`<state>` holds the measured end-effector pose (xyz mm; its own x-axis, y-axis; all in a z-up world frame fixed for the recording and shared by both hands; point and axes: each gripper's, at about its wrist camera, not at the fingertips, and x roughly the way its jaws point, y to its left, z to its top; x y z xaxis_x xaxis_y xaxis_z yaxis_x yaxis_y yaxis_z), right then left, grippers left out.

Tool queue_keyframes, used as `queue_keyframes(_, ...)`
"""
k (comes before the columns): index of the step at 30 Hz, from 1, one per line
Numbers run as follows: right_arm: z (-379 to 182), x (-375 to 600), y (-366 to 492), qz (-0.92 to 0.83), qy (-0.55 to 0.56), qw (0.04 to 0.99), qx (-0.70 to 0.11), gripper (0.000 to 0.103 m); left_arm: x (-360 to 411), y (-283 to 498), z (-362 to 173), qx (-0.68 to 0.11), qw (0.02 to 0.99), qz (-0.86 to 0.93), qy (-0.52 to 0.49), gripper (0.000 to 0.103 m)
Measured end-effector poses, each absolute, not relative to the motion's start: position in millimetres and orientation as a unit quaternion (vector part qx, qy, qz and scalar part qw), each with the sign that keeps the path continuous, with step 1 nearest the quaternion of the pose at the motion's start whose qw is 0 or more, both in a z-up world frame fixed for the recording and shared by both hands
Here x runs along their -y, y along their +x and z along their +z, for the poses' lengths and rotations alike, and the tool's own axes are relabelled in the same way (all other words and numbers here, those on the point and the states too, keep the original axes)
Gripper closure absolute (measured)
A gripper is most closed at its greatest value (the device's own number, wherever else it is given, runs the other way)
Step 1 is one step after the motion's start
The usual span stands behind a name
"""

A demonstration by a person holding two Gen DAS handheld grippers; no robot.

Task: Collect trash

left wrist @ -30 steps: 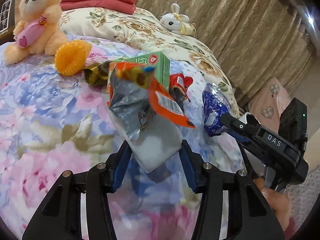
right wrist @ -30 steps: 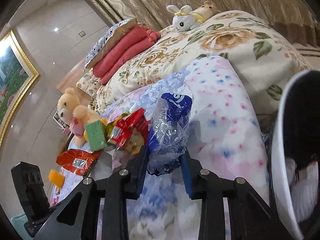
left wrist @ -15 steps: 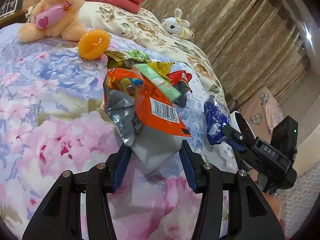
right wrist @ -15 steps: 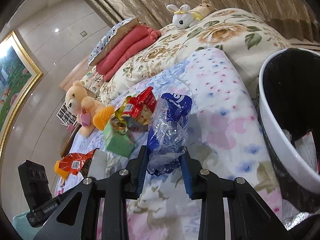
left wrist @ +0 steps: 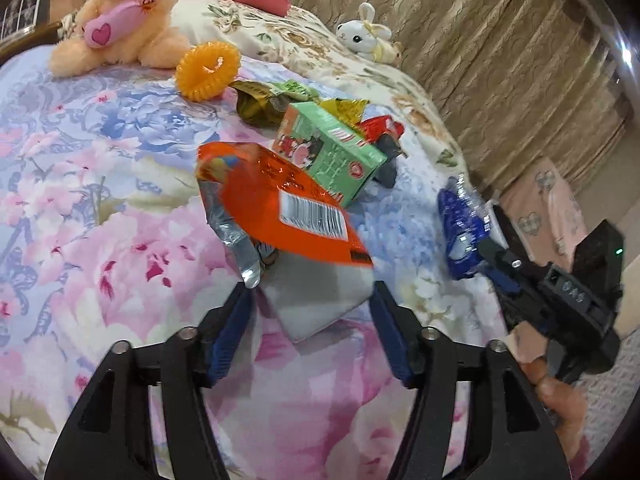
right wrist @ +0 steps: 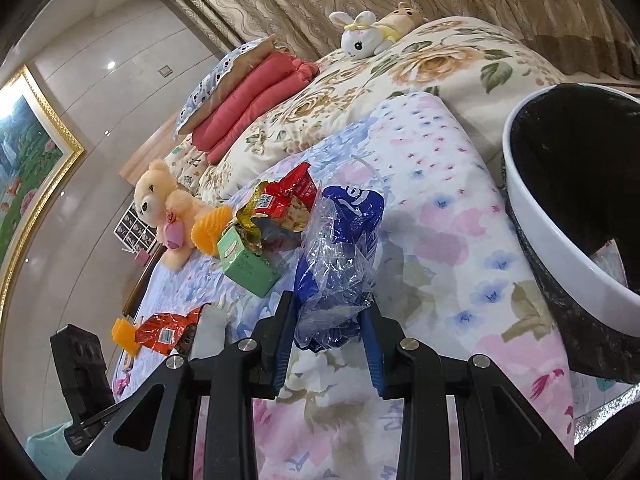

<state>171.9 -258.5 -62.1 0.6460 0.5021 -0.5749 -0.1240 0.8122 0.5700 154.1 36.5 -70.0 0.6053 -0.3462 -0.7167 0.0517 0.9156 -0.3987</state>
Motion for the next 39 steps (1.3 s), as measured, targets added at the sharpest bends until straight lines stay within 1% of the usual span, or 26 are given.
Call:
queue_keyframes(1,-62.2,258.4,170.7,0.180,0.248,0.873,-0.380,0.071,-34.9,153.5,-70.8,-0.430,0.881,-0.104,-0.164,0.033)
queue_keyframes(3,-61.9,258.5,168.9,0.179,0.250,0.873,-0.379,0.071,-33.7,150.6,-69.7,-0.421,0.888,-0.098,-0.156,0.036)
queue_keyframes(4,-61.5,258.7,168.1,0.179,0.250,0.873,-0.379,0.071,-32.7,149.7,-68.8,-0.416,0.889,-0.107,-0.158,0.048)
queue_keyframes(5,-61.1,259.0,167.4,0.179,0.251,0.873,-0.378,0.071,-32.3,150.1,-68.5,-0.416,0.886,-0.119,-0.165,0.054)
queue_keyframes(12,-58.8,266.0,165.8,0.176,0.256,0.875,-0.372,0.071,-31.7,147.2,-55.7,-0.387,0.893,-0.150,-0.176,0.055)
queue_keyframes(19,-54.8,274.6,159.3,0.175,0.259,0.876,-0.367,0.071,-13.7,149.3,-49.4,-0.386,0.892,-0.172,-0.161,0.055)
queue_keyframes(39,-34.5,337.9,135.4,0.127,0.260,0.895,-0.339,0.070,74.7,163.6,-27.0,-0.386,0.893,-0.223,-0.058,0.055)
